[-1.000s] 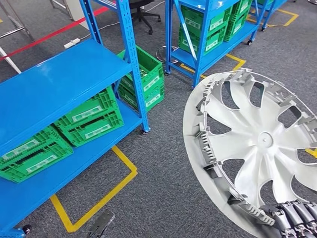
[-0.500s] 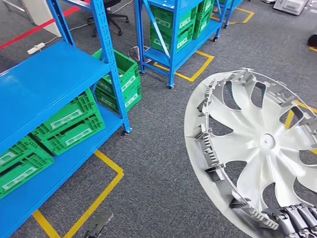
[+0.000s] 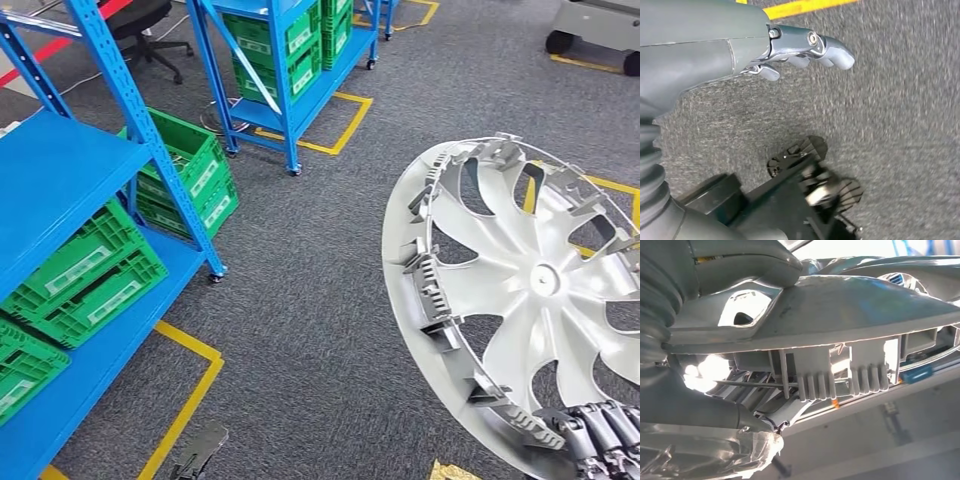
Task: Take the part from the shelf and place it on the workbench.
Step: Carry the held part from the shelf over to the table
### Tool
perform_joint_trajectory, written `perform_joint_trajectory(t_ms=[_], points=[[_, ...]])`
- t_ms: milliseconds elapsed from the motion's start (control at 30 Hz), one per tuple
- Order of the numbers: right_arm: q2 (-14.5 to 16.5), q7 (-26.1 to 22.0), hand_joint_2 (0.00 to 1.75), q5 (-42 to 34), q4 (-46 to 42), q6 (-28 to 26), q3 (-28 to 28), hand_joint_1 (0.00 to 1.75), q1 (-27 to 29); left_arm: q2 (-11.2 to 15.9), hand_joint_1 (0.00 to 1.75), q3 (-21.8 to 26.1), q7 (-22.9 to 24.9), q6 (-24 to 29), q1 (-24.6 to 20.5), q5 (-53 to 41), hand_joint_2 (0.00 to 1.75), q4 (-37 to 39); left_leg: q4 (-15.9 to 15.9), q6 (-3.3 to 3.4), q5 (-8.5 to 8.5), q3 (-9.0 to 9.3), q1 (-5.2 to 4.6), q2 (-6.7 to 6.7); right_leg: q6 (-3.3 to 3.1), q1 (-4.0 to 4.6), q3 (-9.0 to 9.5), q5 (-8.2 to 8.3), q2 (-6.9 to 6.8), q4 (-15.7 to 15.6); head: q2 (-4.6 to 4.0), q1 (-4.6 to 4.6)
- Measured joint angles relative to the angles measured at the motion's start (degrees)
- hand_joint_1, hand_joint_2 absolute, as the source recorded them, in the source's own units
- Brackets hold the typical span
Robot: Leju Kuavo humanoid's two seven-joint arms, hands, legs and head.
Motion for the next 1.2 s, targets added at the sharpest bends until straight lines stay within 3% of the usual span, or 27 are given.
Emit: perform_joint_trajectory(t_ms=[67,100,133,200,267,333,367,433,500,567,600,667,733,800,867,933,1000,1067,1100,1133,1167,1200], points=[[0.00,0.41,1.75,0.15,0.05,0.00,-0.01,1.75,-0.07,0.04,0.00,0.08,0.04,-0.03,0.33,-0.07,1.75,0.01,5.49,-0.04,-1.63,-2.54,0.02,-0.62,-0.06,-0.03,-0.31,0.23,1.48,0.01,0.00,0.01],[0.00,0.56,1.75,0.19,0.08,0.00,-0.03,1.75,-0.04,0.03,0.00,0.12,-0.05,-0.05,0.43,-0.10,1.75,0.01,5.39,-0.02,-0.76,-2.46,0.05,-0.72,0.01,-0.06,-0.38,0.33,2.28,0.03,0.00,0.01],[0.00,0.67,1.75,0.26,0.10,0.00,-0.05,1.75,-0.03,0.03,0.00,0.16,-0.19,-0.07,0.46,-0.13,1.75,0.01,3.00,0.01,1.13,-1.29,0.12,-0.99,0.15,-0.12,-0.39,0.43,3.11,0.06,0.00,0.01],[0.00,0.92,1.75,0.53,0.10,0.00,-0.08,1.75,-0.02,-0.01,0.00,0.21,-0.46,-0.10,0.42,-0.27,1.75,0.01,-4.47,-0.05,5.02,2.33,0.53,-3.05,0.60,-0.14,-0.54,0.55,4.64,0.34,0.00,0.00],[0.01,1.24,1.75,0.80,0.05,0.00,-0.07,1.75,0.04,-0.12,0.00,0.23,-0.54,-0.10,0.41,-0.54,1.75,0.01,-9.07,0.13,6.10,4.40,0.84,-4.99,1.27,-0.11,-1.17,0.74,5.96,0.74,0.00,0.05],[0.02,1.50,1.75,0.91,-0.01,0.00,-0.10,1.75,0.28,-0.22,0.00,0.23,-0.54,-0.05,0.46,-0.74,1.75,0.01,-9.70,0.80,5.85,4.51,0.76,-4.62,2.03,-0.28,-1.86,1.15,7.11,0.70,0.00,0.10],[0.02,1.58,1.75,0.93,-0.03,0.00,-0.14,1.75,0.45,-0.28,0.00,0.23,-0.54,-0.03,0.44,-0.78,1.75,0.01,-9.76,1.19,6.01,4.47,0.74,-4.00,2.35,-0.30,-2.19,1.12,6.73,0.79,0.00,0.10],[0.01,1.67,1.75,0.93,-0.07,0.00,-0.18,1.75,0.55,-0.46,0.00,0.23,-0.54,-0.01,0.39,-0.79,1.75,0.01,-9.97,1.99,6.29,4.47,0.76,-2.71,2.82,-0.11,-3.73,-0.58,3.94,3.50,0.00,0.54],[0.00,1.70,1.75,0.93,-0.09,0.00,-0.17,1.75,0.41,-0.56,0.00,0.23,-0.54,-0.01,0.57,-0.79,1.75,0.01,-9.98,2.44,6.29,4.46,0.54,-1.24,3.11,0.01,-7.05,-4.32,0.79,10.83,0.00,0.98],[0.00,1.72,1.75,0.94,-0.08,0.00,-0.18,1.75,0.38,-0.52,0.00,0.23,-0.54,-0.01,0.81,-0.79,1.75,0.01,-9.96,2.60,6.21,4.49,0.30,0.44,3.19,-0.04,-9.75,-6.58,-0.05,17.15,0.00,1.01],[0.00,1.79,1.75,0.96,-0.07,0.00,-0.19,1.75,0.42,-0.51,0.00,0.23,-0.54,-0.01,0.83,-0.79,1.75,0.01,-9.95,2.63,6.16,4.52,0.21,1.19,3.12,-0.04,-9.66,-6.21,-0.18,17.40,0.00,1.01],[0.00,2.26,1.75,1.06,-0.07,0.00,-0.20,1.75,0.47,-0.54,0.00,0.23,-0.55,-0.02,0.72,-0.81,1.75,0.01,-9.95,2.60,5.99,4.76,0.08,2.46,2.68,0.11,-5.97,-2.95,-1.15,11.19,0.00,1.01],[0.01,3.18,1.75,1.23,-0.18,0.00,-0.20,1.75,0.50,-0.58,0.00,0.23,-0.51,-0.18,0.67,-1.15,1.75,0.01,-9.87,2.30,5.71,5.02,-0.20,3.47,2.09,0.65,-1.61,-0.66,-3.46,3.58,0.00,0.98],[0.01,4.27,1.75,1.18,-0.72,0.00,-0.27,1.75,1.03,-0.74,0.00,0.20,-0.17,-0.60,0.66,-2.08,1.75,0.01,-9.81,1.87,5.55,5.12,-0.46,4.42,1.62,1.07,-0.29,-0.43,-4.24,1.06,0.00,0.92],[0.02,5.14,1.75,0.28,-1.76,0.00,-0.67,1.75,2.20,-1.19,0.00,0.00,0.52,-0.93,0.51,-3.28,1.75,0.01,-9.83,1.38,5.39,5.19,-0.44,5.08,1.07,0.97,-0.52,-0.10,-2.99,0.83,0.00,0.90],[0.02,5.46,1.75,-1.79,-2.85,0.00,-1.86,1.75,3.28,-1.97,0.00,-0.42,1.28,-1.05,0.20,-4.29,1.75,0.01,-7.96,0.82,3.71,4.46,-0.27,3.11,0.48,0.67,-0.55,0.31,-1.82,0.38,0.00,0.80],[0.02,5.33,1.75,-4.33,-3.49,0.00,-3.64,1.75,3.88,-2.81,0.00,-0.87,2.06,-1.10,0.02,-4.92,1.75,0.01,-1.51,0.52,0.09,1.58,-0.11,0.24,0.12,0.48,-0.62,0.59,-0.56,0.19,0.00,0.66],[0.02,5.12,1.75,-6.48,-3.68,0.00,-5.68,1.75,4.25,-3.60,0.00,-1.14,2.60,-1.10,0.01,-5.15,1.75,0.01,5.34,0.44,-2.24,-1.71,-0.06,-0.57,0.03,0.44,-0.77,0.72,1.02,0.21,0.00,0.63],[0.02,5.07,1.75,-7.31,-3.70,0.00,-6.77,1.75,4.44,-3.98,0.00,-1.20,2.70,-1.09,-0.05,-5.16,1.75,0.01,6.36,0.44,-1.83,-2.33,-0.03,-0.66,0.07,0.40,-0.80,0.78,1.89,0.24,0.00,0.64],[0.01,5.04,1.75,-7.90,-3.70,0.00,-7.81,1.75,4.59,-4.31,0.00,-1.22,2.69,-1.10,-0.17,-5.15,1.75,0.01,5.08,0.45,-0.31,-1.87,0.02,-0.80,0.17,0.31,-0.82,0.85,2.79,0.29,0.00,0.64],[0.02,5.02,1.75,-8.33,-3.69,0.00,-8.78,1.75,4.70,-4.57,0.00,-1.24,2.64,-1.11,-0.32,-5.15,1.75,0.00,2.00,0.43,1.89,-0.53,0.13,-1.27,0.35,0.18,-0.84,0.90,3.67,0.38,0.00,0.64],[0.02,5.02,1.75,-8.56,-3.69,0.00,-9.53,1.75,4.78,-4.86,0.00,-1.26,2.57,-1.15,-0.47,-5.14,1.75,0.00,-1.74,0.34,3.84,1.16,0.38,-2.66,0.61,0.08,-0.94,0.93,4.48,0.53,0.00,0.62]])
